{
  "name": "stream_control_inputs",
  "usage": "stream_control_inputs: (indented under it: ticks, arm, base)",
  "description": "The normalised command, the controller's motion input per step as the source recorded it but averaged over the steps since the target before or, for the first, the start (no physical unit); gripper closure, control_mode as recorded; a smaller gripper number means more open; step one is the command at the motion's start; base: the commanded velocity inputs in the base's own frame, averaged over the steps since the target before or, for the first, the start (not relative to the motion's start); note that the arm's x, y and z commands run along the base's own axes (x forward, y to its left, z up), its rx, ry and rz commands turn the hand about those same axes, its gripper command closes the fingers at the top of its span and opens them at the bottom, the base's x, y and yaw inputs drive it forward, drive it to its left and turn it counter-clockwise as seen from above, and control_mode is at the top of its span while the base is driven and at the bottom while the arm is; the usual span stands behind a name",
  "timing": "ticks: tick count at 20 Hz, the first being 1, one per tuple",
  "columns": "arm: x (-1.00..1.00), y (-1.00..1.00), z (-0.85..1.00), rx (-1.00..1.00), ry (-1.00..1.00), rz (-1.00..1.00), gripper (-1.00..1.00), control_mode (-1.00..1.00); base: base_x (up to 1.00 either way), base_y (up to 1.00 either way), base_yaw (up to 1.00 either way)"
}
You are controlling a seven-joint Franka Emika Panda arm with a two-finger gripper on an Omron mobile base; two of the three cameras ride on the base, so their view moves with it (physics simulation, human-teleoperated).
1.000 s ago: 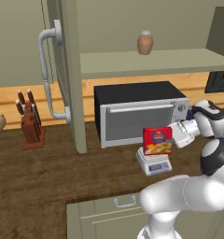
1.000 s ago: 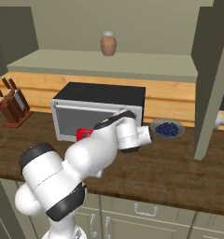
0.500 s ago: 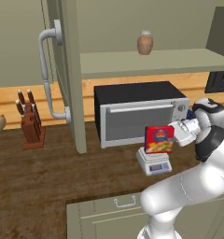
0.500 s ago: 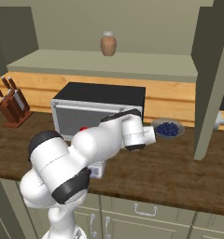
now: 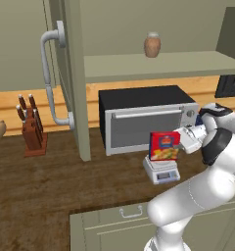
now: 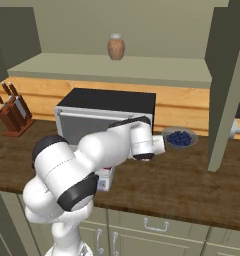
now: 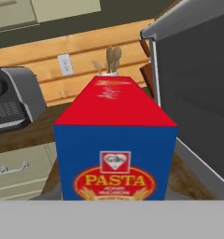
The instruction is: Pick the boxed food and place it on the digital scale for weighing, and close the cabinet.
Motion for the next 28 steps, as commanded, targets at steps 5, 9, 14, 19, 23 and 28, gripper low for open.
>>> stream_control_inputs:
  ticks: [5,9,14,19,23,28]
  arm:
    - [0.00,0.33,0.00,0.00,-0.02,0.00,1.00,-1.00]
    - [0.00,0.01,0.00,0.00,-0.02,0.00,-1.00,-1.00]
    - [0.00,0.00,0.00,0.00,0.00,0.00,-1.00,-1.00]
    - [0.00,-0.17,0.05,0.00,-0.05,0.00,-1.00,-1.00]
    - [0.00,-0.30,0.02,0.00,-0.09,0.00,-1.00,-1.00]
    - [0.00,-0.28,0.00,0.00,-0.06,0.00,-1.00,-1.00]
  base:
    - [0.00,0.00,0.00]
    - [0.00,0.00,0.00]
    - [0.00,0.00,0.00]
    - [0.00,0.00,0.00]
    - [0.00,0.00,0.00]
    - [0.00,0.00,0.00]
